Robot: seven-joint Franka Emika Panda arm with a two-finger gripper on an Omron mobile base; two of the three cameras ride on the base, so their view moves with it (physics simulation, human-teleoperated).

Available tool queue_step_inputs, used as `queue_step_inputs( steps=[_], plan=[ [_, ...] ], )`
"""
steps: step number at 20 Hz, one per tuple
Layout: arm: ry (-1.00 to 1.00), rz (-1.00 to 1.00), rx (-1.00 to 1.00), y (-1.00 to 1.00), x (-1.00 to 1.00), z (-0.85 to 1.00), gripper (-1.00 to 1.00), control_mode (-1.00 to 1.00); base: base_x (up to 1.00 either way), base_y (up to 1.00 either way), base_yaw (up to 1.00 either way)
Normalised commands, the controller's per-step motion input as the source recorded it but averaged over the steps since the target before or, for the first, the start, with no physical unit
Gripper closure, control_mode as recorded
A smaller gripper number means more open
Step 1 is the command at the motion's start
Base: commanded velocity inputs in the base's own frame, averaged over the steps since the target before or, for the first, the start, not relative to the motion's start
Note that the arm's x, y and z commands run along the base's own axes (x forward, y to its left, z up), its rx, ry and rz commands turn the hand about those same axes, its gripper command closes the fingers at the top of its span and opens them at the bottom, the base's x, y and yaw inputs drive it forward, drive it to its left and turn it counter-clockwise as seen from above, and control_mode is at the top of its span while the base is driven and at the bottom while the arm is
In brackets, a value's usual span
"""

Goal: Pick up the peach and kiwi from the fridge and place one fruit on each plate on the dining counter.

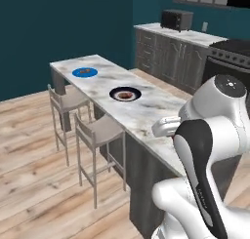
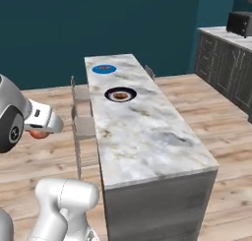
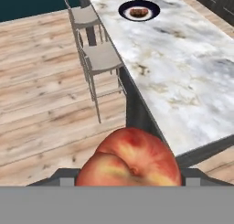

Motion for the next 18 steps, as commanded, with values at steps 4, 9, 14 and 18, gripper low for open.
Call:
queue_step_inputs(
  steps=[4, 9, 14, 18],
  plan=[
    [0.0, 0.0, 0.0, 0.0, 0.0, 0.0, 1.0, 1.0, 0.8, 0.89, -0.67],
    [0.0, 0.0, 0.0, 0.0, 0.0, 0.0, 1.0, 1.0, -0.19, 1.0, -0.31],
    [0.0, 0.0, 0.0, 0.0, 0.0, 0.0, 1.0, 1.0, 0.02, 1.0, -0.07],
    [0.0, 0.0, 0.0, 0.0, 0.0, 0.0, 1.0, 1.0, 0.89, 1.0, -0.48]
  ],
)
